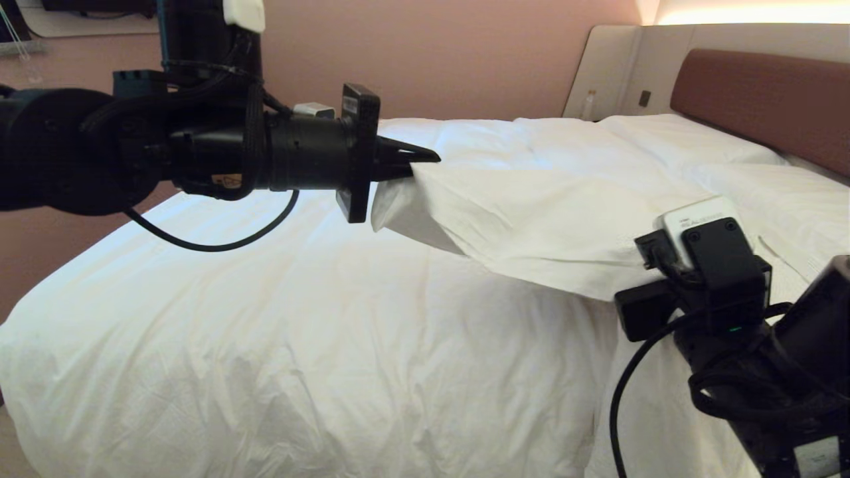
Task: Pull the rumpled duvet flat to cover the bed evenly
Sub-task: Flatten the corners of the folded blanket
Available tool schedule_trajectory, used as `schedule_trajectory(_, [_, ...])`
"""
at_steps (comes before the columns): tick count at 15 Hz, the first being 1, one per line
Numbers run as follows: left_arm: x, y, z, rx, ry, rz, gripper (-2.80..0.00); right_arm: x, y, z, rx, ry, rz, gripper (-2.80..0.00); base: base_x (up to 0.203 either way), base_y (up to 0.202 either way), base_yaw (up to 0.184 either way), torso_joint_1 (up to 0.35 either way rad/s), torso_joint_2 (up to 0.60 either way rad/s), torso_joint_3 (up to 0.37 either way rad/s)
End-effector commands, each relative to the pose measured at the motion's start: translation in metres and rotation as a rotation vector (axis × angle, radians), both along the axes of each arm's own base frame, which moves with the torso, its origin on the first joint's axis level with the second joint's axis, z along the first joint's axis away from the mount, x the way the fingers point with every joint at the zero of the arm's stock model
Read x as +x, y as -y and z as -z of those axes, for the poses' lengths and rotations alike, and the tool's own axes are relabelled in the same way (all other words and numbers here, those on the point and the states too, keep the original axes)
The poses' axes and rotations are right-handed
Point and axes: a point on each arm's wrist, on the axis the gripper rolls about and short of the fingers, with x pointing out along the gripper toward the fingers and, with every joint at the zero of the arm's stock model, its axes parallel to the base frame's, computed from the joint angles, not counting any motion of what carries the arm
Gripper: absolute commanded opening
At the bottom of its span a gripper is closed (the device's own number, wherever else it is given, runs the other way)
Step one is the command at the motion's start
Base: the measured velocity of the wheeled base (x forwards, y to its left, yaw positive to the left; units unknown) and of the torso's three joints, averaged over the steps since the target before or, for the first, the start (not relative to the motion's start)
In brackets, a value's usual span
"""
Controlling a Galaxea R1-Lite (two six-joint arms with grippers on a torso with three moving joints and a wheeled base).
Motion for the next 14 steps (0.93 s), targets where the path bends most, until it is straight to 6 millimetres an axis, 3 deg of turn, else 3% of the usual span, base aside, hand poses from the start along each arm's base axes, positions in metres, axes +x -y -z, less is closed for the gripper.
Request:
schedule_trajectory(1, [-0.002,0.001,0.002,0.001,-0.012,0.006,-2.80,-0.006,0.013,-0.003,0.003,-0.029,0.036,-2.80,0.000,0.000,0.000,0.000,0.00,0.000])
schedule_trajectory(5, [-0.011,0.007,0.019,0.064,0.001,0.045,-2.80,-0.016,0.034,-0.003,0.040,-0.058,0.076,-2.80,0.000,0.000,0.000,0.000,0.00,0.000])
schedule_trajectory(9, [-0.029,0.019,0.046,0.134,-0.036,0.111,-2.80,-0.027,0.056,-0.017,0.084,-0.029,0.130,-2.80,0.000,0.000,0.000,0.000,0.00,0.000])
schedule_trajectory(14, [-0.045,0.032,0.062,0.190,-0.034,0.166,-2.80,-0.036,0.067,-0.015,0.113,-0.061,0.174,-2.80,0.000,0.000,0.000,0.000,0.00,0.000])
